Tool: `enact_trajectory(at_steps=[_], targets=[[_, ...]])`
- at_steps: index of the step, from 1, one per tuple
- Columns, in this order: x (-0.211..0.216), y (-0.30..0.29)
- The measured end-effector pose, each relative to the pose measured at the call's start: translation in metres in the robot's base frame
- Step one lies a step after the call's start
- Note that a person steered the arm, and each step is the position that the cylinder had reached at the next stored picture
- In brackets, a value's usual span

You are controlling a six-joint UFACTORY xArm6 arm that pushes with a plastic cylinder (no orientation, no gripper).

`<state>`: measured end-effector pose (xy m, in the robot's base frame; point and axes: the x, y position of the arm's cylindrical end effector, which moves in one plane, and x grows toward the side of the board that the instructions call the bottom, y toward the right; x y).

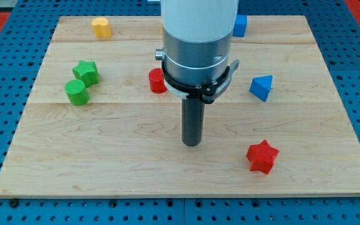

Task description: Move the green circle below the red circle

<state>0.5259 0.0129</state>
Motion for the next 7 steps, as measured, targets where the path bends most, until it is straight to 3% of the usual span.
enact_trajectory(at_steps=[5,7], targets=[[-0.008,0.000],[-0.056,-0.001]])
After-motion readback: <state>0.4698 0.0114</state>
